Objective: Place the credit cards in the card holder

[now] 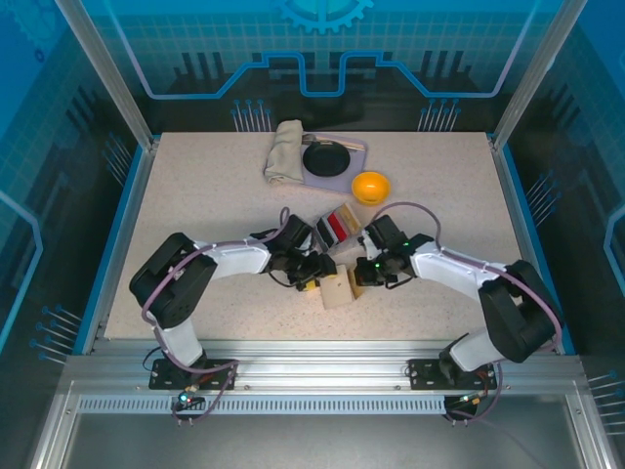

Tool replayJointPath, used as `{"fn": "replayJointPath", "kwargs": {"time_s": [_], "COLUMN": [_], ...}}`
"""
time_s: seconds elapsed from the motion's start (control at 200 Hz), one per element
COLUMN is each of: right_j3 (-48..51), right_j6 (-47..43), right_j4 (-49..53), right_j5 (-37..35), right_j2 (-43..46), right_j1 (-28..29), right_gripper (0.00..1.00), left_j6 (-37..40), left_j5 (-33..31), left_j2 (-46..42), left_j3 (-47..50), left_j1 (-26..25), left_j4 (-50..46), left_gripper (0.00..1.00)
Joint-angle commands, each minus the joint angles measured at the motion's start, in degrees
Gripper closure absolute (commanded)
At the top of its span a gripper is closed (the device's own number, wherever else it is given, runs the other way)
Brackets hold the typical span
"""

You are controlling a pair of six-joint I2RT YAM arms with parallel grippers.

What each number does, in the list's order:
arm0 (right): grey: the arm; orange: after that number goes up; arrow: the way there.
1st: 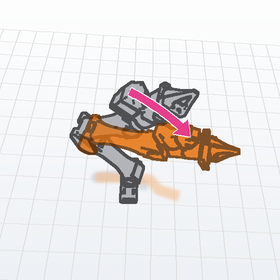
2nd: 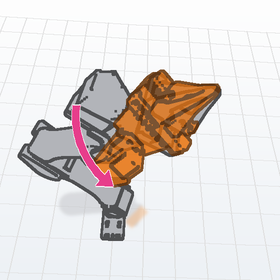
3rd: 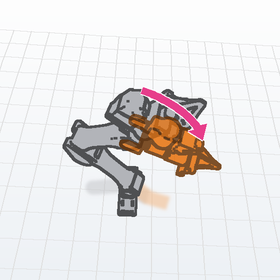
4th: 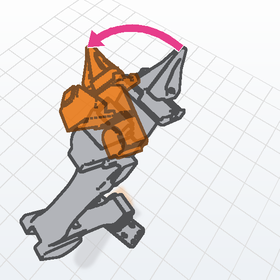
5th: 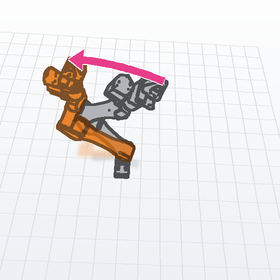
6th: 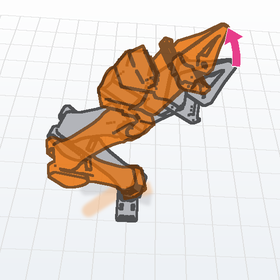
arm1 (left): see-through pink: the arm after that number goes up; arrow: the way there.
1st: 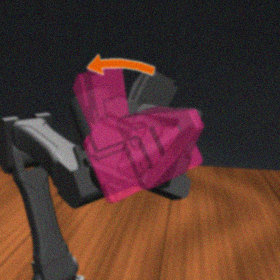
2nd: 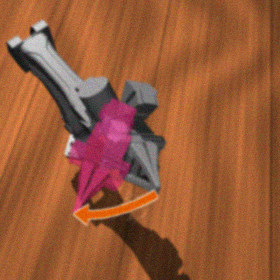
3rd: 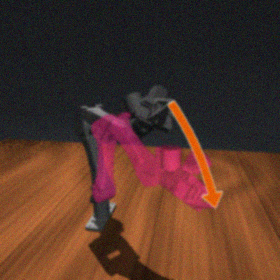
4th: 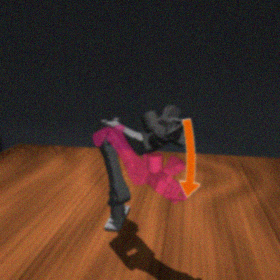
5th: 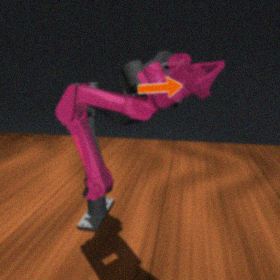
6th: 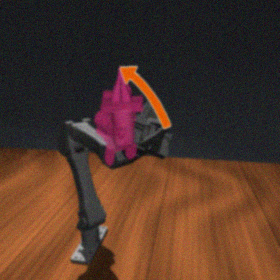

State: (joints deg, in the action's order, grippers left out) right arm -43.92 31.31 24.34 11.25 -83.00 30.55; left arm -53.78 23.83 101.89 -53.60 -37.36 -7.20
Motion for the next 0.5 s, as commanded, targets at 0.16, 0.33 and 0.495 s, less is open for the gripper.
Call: {"fn": "replayJointPath", "kwargs": {"time_s": [0.16,0.33,0.495], "right_j3": [2.7,2.4,1.9], "right_j6": [2.7,3.3,4.1], "right_j4": [1.4,1.2,0.7], "right_j5": [6.9,7.0,9.2], "right_j2": [6.1,4.8,5.9], "right_j1": [-4.3,-4.3,-4.4], "right_gripper": [0.95,0.95,0.96], "left_j6": [1.8,1.7,2.0], "left_j5": [0.5,0.5,0.6], "left_j2": [2.0,1.8,1.0], "left_j3": [-3.8,-3.4,-3.0], "left_j1": [-1.5,-1.6,-1.5], "left_j4": [-0.8,-0.9,-0.2], "left_gripper": [0.39,0.39,0.39]}}
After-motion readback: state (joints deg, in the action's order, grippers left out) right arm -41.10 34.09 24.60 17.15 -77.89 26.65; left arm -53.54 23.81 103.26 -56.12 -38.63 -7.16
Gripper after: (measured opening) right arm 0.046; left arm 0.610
